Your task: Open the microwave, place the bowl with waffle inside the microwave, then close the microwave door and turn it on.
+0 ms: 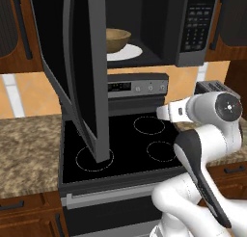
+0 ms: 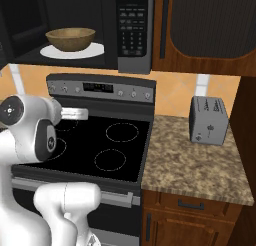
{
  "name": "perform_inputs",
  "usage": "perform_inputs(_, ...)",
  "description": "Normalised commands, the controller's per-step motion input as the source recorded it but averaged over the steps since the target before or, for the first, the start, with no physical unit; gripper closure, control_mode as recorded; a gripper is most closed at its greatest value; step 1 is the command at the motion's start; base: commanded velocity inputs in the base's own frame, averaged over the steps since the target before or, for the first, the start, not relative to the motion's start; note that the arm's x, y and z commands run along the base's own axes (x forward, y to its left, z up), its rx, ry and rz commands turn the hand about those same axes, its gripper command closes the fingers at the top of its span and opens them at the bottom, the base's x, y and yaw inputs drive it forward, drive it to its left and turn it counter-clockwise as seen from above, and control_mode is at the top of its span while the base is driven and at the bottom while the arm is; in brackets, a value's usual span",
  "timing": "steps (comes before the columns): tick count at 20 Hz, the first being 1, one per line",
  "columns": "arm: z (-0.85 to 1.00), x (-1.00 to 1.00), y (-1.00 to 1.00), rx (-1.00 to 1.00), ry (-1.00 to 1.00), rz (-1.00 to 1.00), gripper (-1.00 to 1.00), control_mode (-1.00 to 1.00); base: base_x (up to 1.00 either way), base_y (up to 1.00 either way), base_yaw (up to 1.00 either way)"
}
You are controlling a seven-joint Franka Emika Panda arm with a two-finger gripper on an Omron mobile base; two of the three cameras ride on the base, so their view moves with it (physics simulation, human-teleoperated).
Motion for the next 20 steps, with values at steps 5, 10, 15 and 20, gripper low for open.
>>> perform_inputs(5,-0.22,-0.08,0.29,-0.31,0.2,0.12,-1.0,-1.0,0.0,0.0,0.0)
perform_inputs(10,-0.06,-0.18,0.3,-0.15,0.07,0.13,1.0,-1.0,0.0,0.0,0.0)
perform_inputs(15,-0.51,0.0,0.55,-0.26,0.0,0.06,1.0,-1.0,0.0,0.0,0.0)
perform_inputs(20,-0.41,-0.08,0.95,-0.6,-0.03,0.0,1.0,-1.0,0.0,0.0,0.0)
